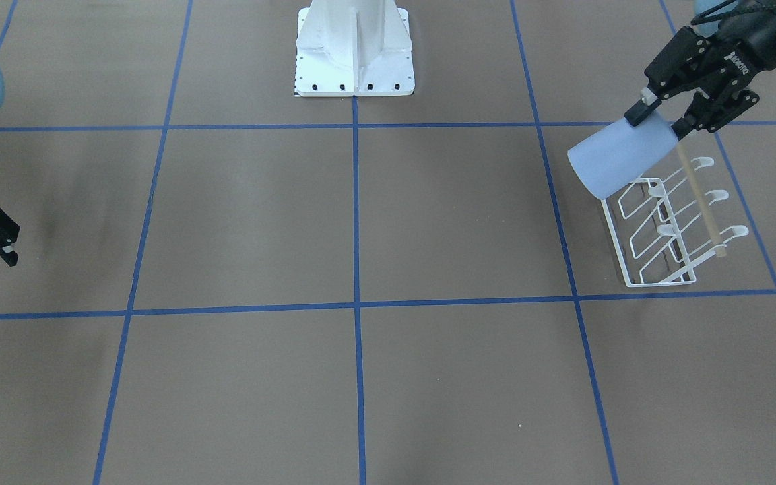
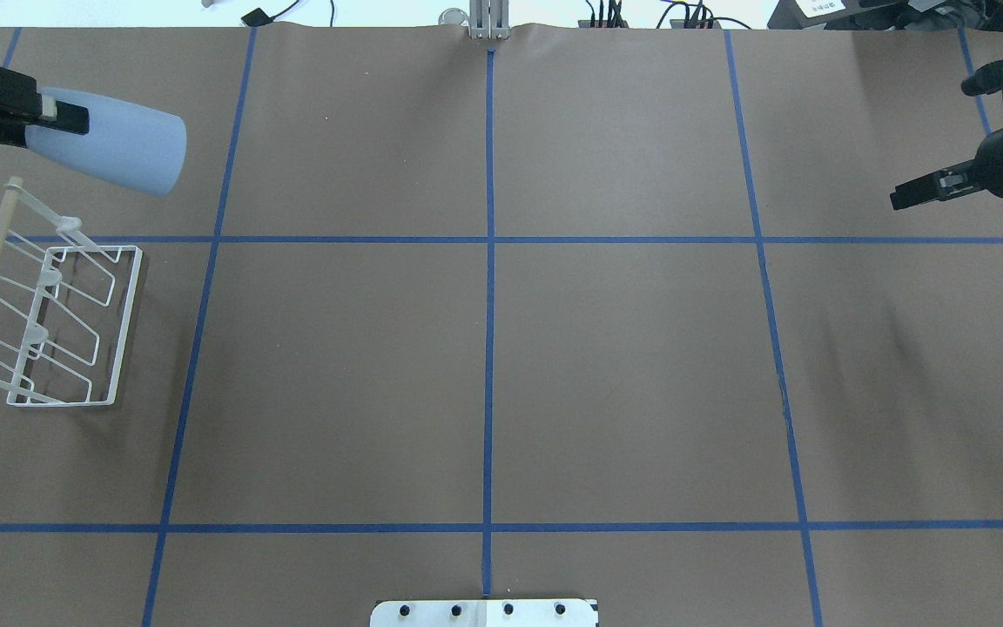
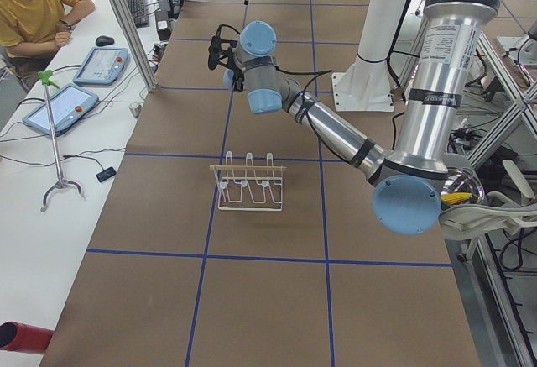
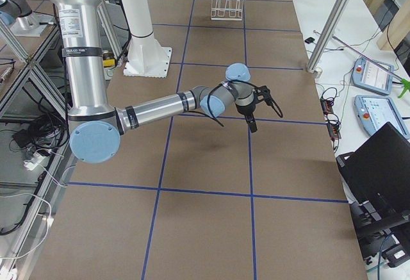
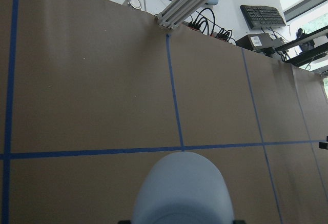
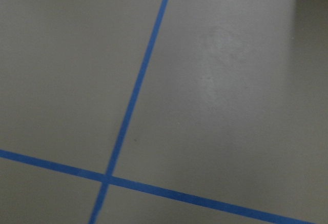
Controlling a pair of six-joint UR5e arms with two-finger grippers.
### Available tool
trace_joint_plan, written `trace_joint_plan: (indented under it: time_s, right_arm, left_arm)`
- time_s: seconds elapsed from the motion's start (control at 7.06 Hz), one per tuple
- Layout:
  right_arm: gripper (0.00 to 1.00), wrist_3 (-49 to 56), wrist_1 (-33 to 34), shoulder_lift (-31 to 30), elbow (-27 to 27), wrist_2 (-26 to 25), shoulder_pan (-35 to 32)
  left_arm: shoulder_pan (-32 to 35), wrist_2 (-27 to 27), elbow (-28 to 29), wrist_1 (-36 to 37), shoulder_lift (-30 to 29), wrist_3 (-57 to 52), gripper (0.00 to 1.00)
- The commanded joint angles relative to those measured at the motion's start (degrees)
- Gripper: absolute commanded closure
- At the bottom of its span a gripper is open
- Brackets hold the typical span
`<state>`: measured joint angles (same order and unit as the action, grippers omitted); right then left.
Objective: Hang cup on cup holder
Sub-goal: 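Carry the cup with the left gripper above the wire rack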
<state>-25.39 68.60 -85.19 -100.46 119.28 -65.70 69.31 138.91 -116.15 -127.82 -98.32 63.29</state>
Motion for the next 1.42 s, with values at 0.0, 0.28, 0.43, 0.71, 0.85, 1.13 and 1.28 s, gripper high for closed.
trace_joint_plan:
  time_s: [0.0, 0.28, 0.43, 0.71, 0.85, 1.13, 1.28]
  right_arm:
    - [0.0, 19.15, 13.52, 0.19, -0.09, 5.85, -8.0]
    - [0.0, 23.2, 14.81, -0.85, 0.0, 6.67, -9.97]
    - [0.0, 23.28, 14.81, -0.95, 0.17, 6.76, -10.06]
    - [0.0, 23.29, 14.81, -1.03, 0.35, 7.11, -10.06]
    - [0.0, 23.29, 14.37, -1.56, 0.26, 7.11, -10.06]
    - [0.0, 23.29, 14.28, -1.56, 0.35, 7.11, -10.06]
    - [0.0, 23.29, 14.28, -1.74, 0.35, 7.02, -10.06]
  left_arm:
    - [1.61, -2.13, -2.23, 10.97, 2.68, -13.75, 1.0]
    - [0.84, -9.84, -4.94, 21.15, 4.53, -23.96, 1.0]
    - [-0.04, -14.15, -7.48, 28.52, 4.54, -26.53, 1.0]
    - [-2.84, -23.11, -8.21, 37.1, 3.05, -29.62, 1.0]
    - [-4.95, -24.03, -7.51, 37.38, 2.96, -29.37, 1.0]
    - [-6.9, -23.95, -5.67, 37.38, 1.47, -28.49, 1.0]
    - [-7.69, -24.04, -4.44, 37.38, 0.94, -28.31, 1.0]
